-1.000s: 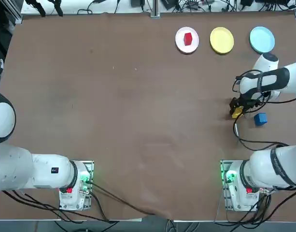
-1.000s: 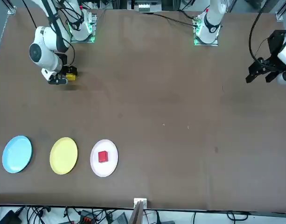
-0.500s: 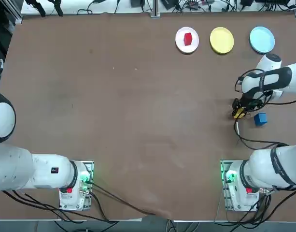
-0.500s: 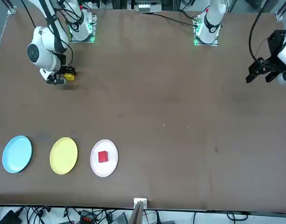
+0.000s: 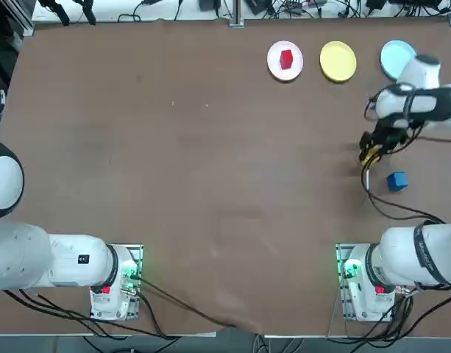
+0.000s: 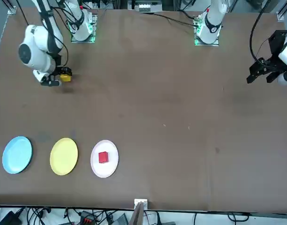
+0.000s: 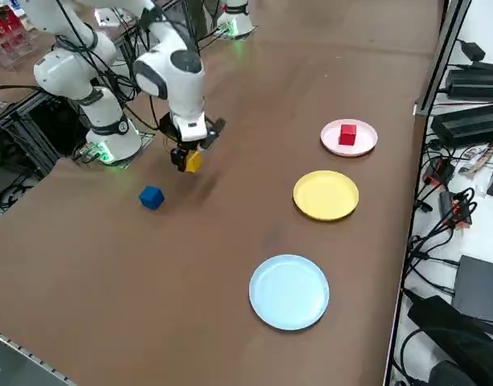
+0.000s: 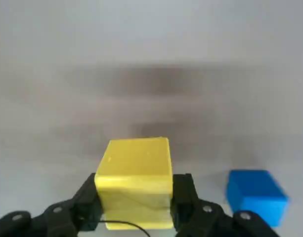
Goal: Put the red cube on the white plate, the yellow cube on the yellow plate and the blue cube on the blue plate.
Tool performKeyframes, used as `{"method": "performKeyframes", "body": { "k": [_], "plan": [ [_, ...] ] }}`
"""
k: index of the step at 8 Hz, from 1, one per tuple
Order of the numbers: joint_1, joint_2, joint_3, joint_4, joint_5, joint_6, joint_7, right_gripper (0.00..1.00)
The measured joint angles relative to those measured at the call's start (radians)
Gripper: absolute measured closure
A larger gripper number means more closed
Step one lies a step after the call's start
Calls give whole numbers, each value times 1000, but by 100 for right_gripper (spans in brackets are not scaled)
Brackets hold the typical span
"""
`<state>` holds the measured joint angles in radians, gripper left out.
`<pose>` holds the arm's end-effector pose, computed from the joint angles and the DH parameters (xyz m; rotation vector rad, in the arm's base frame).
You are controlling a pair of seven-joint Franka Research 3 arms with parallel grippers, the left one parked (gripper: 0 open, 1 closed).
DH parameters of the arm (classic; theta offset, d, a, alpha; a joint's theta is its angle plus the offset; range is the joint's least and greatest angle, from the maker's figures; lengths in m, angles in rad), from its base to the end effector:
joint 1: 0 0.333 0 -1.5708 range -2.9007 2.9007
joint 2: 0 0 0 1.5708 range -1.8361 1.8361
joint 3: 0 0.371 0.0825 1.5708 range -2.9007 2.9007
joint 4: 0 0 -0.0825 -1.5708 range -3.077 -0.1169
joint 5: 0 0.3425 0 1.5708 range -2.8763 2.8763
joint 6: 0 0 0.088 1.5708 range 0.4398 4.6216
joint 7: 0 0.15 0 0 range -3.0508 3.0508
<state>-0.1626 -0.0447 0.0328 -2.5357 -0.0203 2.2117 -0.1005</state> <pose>0.3788 -0.0509 0.3163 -3.0948 0.0234 0.4351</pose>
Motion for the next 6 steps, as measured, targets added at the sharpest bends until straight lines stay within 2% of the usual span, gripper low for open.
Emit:
{"method": "performKeyframes", "body": {
  "k": [1, 3, 4, 6],
  "plan": [
    [4, 2, 3, 96, 0, -60, 0, 30],
    [8, 52, 6, 281, 0, -104, 0, 30],
    [9, 101, 7, 390, 0, -151, 0, 30],
    [13, 248, 7, 666, 0, -271, -2, 30]
  ]
}}
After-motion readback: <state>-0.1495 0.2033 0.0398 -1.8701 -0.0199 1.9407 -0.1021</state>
